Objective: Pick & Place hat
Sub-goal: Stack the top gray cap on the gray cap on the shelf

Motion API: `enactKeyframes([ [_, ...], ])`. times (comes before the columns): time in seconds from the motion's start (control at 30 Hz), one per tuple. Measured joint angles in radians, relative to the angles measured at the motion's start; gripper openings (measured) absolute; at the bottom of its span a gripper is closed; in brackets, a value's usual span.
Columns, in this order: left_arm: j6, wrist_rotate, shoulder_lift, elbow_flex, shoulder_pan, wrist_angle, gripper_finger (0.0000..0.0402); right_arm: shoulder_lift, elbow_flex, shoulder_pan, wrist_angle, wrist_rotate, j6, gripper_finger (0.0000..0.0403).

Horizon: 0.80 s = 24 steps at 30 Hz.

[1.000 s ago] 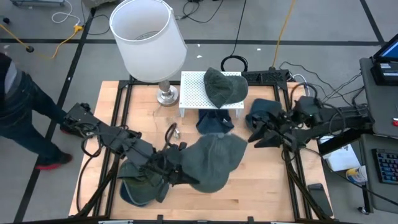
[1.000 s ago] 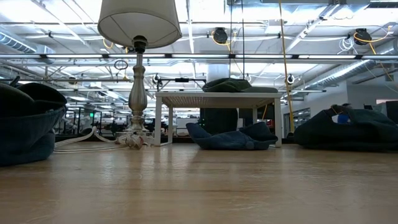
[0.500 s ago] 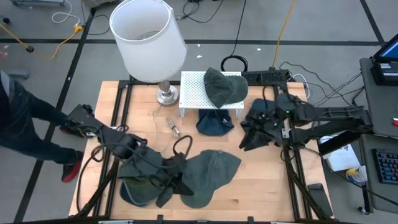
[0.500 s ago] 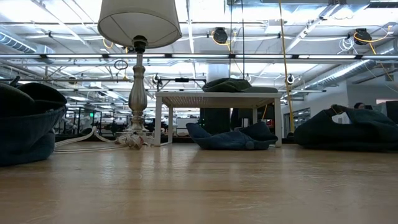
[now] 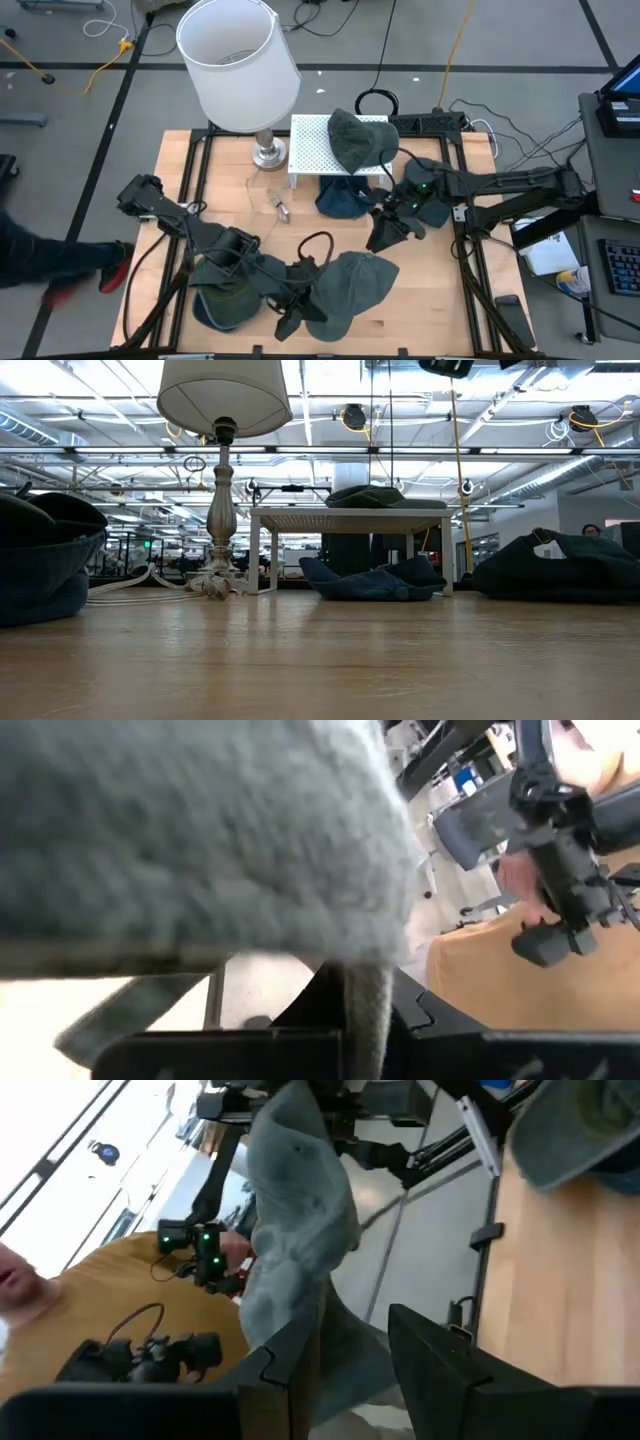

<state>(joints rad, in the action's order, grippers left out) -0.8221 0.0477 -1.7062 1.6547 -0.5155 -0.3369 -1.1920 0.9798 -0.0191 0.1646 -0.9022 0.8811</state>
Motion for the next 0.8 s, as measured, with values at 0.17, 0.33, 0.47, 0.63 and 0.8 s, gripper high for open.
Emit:
enactKeyframes([
  [0.17, -0.001, 0.024, -0.004, 0.000, 0.012, -0.012, 0.0008, -0.032, 0.000, 0.043, 0.174, -0.026, 0.091, 0.0114],
  [0.33, 0.001, 0.051, -0.004, 0.000, 0.018, -0.011, 0.0008, -0.032, 0.000, 0.060, 0.227, -0.047, 0.132, 0.0114],
  [0.47, 0.001, 0.076, -0.004, 0.000, 0.013, -0.007, 0.0008, -0.025, 0.000, 0.047, 0.213, -0.046, 0.133, 0.0114],
  [0.63, -0.010, 0.104, -0.004, 0.000, 0.010, -0.012, 0.0008, -0.026, 0.000, 0.042, 0.212, -0.058, 0.157, 0.0114],
  [0.8, -0.018, 0.086, -0.004, 0.000, 0.014, -0.020, 0.0008, -0.031, 0.000, 0.052, 0.212, -0.070, 0.151, 0.0114],
])
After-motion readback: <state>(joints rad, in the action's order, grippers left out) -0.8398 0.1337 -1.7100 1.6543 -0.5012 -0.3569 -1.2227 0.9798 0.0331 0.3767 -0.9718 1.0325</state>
